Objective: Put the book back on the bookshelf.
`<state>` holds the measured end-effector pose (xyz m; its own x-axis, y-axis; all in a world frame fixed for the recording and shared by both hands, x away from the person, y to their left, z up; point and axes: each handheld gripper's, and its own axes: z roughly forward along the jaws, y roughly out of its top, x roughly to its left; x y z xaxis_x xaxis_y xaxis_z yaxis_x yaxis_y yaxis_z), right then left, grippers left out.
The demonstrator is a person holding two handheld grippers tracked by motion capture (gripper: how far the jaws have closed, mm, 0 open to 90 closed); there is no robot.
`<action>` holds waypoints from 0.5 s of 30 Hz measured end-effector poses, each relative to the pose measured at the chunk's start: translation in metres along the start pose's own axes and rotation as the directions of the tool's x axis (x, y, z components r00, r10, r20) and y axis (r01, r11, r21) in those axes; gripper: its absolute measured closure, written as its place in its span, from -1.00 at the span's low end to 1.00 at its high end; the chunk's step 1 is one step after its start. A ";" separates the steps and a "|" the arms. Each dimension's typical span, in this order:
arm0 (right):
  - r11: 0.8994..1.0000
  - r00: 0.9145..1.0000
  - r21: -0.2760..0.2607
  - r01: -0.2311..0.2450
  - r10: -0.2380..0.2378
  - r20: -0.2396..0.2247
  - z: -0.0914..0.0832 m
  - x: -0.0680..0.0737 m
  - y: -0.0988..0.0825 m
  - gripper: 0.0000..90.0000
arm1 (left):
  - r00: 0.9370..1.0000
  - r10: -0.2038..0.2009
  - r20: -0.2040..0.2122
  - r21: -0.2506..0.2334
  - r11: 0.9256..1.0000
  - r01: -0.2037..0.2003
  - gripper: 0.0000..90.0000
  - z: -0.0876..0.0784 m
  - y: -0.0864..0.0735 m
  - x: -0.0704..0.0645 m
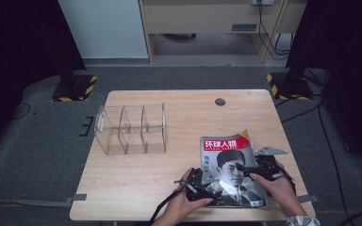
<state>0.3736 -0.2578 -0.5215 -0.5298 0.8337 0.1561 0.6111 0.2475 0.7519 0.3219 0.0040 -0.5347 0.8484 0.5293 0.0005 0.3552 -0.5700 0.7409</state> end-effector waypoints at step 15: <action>0.999 1.000 -0.032 0.003 -0.004 -0.031 -0.003 -0.004 0.007 -0.15 | 1.000 -0.011 -0.010 -0.003 1.000 0.011 -0.73 -0.002 -0.002 -0.001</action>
<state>0.3779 -0.2612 -0.5153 -0.5502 0.8171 0.1725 0.5901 0.2343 0.7726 0.3201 0.0058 -0.5348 0.8405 0.5419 -0.0015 0.3638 -0.5623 0.7426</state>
